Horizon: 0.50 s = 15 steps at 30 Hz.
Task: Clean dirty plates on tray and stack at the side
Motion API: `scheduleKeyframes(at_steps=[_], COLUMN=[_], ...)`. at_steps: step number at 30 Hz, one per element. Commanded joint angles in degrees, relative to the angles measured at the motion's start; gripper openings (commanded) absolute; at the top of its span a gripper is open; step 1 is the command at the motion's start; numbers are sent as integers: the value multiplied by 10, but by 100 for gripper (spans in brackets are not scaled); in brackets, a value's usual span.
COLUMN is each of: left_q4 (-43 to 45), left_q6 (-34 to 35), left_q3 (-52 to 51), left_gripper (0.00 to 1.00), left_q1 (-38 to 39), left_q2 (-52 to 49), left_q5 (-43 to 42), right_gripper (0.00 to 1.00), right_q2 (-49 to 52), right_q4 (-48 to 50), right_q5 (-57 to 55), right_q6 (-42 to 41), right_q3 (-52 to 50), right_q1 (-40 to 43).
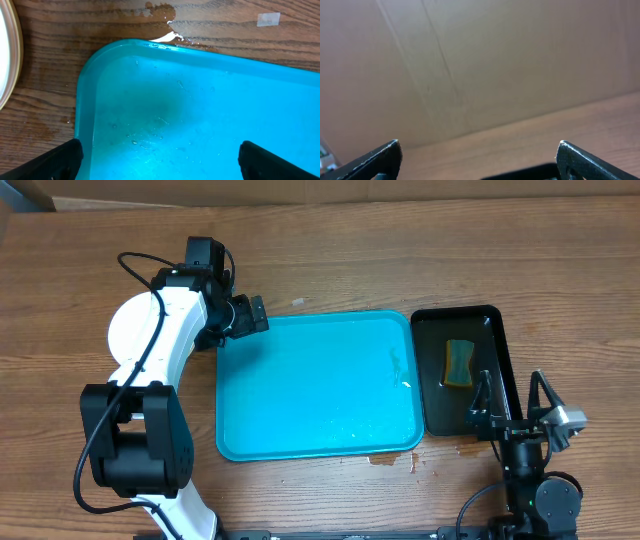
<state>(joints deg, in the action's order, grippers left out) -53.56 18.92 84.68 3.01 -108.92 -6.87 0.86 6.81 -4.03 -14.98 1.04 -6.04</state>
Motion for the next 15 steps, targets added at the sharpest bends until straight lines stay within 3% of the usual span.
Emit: scheduleKeyframes(at_steps=[1, 6, 15], left_q4=[0, 1, 0], left_q6=[-5, -5, -5], left_q3=[9, 9, 9], left_gripper=[100, 100, 100], left_q1=[5, 5, 5], left_q2=[-1, -2, -2], left_q5=[-4, -4, -4], right_gripper=[100, 100, 100], right_q2=[-7, -7, -7], right_q4=[-20, -120, -116], right_q5=[12, 22, 54], right_q6=[1, 16, 179], right_q3=[-6, -6, -6], right_q1=[1, 1, 1])
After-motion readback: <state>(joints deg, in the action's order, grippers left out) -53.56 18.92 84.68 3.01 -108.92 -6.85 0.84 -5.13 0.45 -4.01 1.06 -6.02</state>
